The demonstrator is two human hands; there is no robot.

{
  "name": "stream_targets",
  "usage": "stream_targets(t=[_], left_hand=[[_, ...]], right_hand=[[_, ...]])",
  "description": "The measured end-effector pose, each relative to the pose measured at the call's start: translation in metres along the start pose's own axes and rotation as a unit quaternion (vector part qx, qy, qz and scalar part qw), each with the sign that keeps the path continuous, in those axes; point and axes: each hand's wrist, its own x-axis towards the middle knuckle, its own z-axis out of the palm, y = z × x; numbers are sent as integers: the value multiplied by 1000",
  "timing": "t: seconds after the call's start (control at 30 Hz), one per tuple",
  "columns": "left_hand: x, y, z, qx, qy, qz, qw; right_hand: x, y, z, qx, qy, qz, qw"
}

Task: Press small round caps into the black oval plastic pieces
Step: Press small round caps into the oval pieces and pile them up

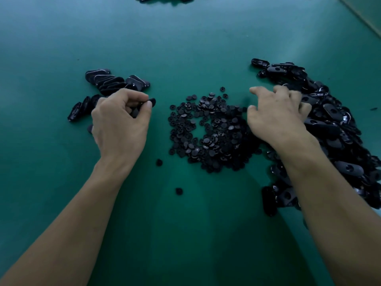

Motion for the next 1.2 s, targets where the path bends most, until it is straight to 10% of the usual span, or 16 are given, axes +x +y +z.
stream_targets(t=[0.6, 1.2], left_hand=[[4, -3, -1, 70, -17, -50, 996], [-12, 6, 11, -48, -59, 122, 990]], right_hand=[[13, 10, 1, 86, 96, -40, 991], [12, 10, -4, 156, 138, -43, 977]])
